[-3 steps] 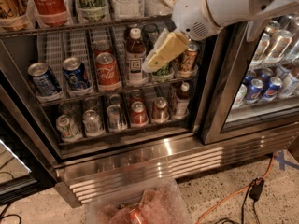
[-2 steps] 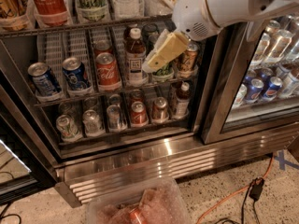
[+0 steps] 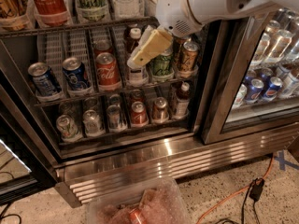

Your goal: Pick green can from top shelf of fridge

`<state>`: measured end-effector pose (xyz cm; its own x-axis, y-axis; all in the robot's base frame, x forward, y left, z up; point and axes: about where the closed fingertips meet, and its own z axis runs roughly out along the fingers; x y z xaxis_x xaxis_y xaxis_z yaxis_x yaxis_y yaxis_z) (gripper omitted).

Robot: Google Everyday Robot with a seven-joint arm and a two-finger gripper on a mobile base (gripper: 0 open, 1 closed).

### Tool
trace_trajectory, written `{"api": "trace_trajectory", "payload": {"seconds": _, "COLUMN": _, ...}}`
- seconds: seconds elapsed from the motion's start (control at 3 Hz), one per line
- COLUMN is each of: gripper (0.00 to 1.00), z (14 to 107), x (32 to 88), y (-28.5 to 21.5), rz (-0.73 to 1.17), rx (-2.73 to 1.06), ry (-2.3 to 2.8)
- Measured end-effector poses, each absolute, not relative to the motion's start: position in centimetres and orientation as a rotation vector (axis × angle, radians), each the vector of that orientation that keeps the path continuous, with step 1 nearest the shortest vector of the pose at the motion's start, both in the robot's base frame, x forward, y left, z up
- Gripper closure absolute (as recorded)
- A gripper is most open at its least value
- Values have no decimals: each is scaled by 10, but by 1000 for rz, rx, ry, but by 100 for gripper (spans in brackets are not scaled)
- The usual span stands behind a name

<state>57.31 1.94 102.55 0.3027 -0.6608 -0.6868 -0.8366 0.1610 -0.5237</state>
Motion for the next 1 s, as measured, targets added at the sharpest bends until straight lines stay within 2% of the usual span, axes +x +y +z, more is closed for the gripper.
{"api": "trace_trajectory", "payload": {"seconds": 0.33, "gripper": 0, "z": 1029, "x": 577, "y": 40, "rz": 237, "rx": -1555, "ry": 1367}}
{"api": "trace_trajectory", "payload": {"seconds": 1.0, "gripper": 0, "z": 1012, "x": 562, "y": 81, "rz": 466, "rx": -1502, "ry": 1337}}
